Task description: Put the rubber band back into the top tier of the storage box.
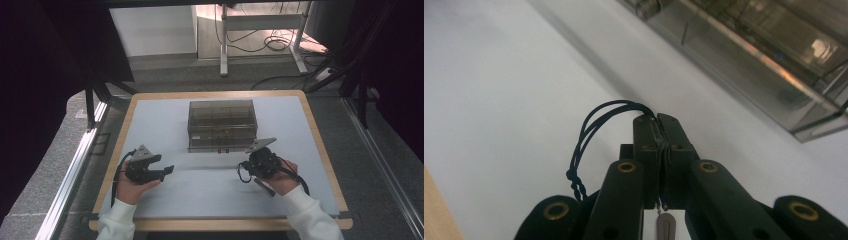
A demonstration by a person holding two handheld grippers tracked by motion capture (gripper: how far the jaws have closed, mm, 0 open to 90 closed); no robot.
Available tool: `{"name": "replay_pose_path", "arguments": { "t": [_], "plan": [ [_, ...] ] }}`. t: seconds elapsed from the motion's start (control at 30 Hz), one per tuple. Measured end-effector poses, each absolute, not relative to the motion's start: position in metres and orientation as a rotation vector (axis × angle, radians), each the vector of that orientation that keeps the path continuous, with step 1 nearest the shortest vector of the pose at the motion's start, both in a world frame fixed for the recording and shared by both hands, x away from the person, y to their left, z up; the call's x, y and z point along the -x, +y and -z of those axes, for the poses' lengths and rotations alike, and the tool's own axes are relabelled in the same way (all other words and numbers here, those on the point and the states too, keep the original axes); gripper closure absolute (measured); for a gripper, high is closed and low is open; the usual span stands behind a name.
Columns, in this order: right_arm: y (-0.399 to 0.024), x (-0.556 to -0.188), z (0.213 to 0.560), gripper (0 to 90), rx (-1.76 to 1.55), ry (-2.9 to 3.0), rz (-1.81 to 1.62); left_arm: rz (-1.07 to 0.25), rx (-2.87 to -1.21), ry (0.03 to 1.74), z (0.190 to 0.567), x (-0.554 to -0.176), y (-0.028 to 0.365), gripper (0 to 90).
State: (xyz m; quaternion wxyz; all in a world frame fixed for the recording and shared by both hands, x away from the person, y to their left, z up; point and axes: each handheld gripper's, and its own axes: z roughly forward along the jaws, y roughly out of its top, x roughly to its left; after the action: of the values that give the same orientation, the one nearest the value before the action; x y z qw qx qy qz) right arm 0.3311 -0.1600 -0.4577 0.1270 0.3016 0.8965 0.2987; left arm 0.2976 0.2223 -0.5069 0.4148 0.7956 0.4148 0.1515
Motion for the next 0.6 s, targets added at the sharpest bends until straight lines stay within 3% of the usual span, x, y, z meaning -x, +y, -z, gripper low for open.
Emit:
{"name": "replay_pose_path", "arguments": {
  "t": [0.6],
  "plan": [
    [-0.154,-0.330,0.437,87.6,-0.831,2.589,-0.966,-0.379,-1.998,1.053,0.509,-0.299,0.222,31.5]
  ]
}}
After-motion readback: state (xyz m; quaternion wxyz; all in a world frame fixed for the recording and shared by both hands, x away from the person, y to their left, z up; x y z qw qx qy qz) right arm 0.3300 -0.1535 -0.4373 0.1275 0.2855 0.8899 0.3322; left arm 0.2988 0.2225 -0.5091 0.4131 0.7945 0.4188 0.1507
